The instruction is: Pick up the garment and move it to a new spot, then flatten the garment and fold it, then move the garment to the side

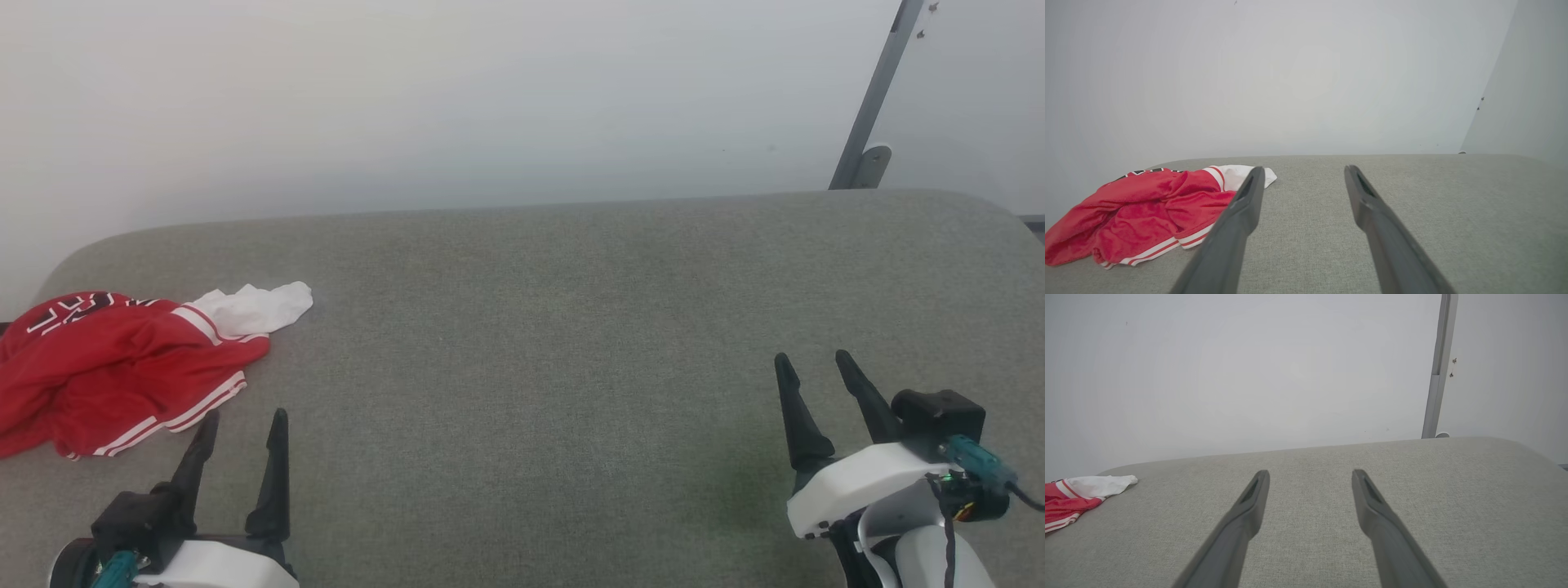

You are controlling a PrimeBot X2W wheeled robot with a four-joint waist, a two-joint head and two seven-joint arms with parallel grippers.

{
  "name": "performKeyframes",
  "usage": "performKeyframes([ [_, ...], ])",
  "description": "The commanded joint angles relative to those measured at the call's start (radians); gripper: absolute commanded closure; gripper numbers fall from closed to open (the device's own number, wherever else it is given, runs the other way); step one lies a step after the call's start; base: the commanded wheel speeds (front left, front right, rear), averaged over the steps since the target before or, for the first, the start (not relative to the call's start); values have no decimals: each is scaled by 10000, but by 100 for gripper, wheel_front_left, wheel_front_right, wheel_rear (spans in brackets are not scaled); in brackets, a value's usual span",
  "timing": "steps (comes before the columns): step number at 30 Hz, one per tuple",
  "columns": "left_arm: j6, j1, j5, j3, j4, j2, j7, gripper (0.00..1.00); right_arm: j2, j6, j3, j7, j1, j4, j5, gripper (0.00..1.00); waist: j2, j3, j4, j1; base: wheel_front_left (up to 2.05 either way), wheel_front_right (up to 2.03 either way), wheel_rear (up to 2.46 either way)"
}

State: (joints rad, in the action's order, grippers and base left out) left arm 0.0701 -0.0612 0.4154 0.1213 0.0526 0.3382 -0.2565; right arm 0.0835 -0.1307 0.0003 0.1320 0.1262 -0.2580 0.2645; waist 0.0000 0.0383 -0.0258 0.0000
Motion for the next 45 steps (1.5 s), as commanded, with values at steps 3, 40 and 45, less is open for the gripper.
performKeyframes([
  [3, 11, -152, -219, 3, -51, 47, -114, 0, 24, 0, 47, 97, 21, 77, -235, 0, 0, 19, -1, 0, 0, 0, 0],
  [40, 597, -1019, 856, -1793, -458, 315, 238, 0, 95, 0, 2002, -5, 191, -211, 309, 0, 0, 763, 2940, 0, 0, 0, 0],
  [45, 689, -1273, 1038, -1976, -756, 396, 398, 0, 56, 0, 2268, 66, 232, -292, 414, 0, 0, 806, 3415, 0, 0, 0, 0],
])
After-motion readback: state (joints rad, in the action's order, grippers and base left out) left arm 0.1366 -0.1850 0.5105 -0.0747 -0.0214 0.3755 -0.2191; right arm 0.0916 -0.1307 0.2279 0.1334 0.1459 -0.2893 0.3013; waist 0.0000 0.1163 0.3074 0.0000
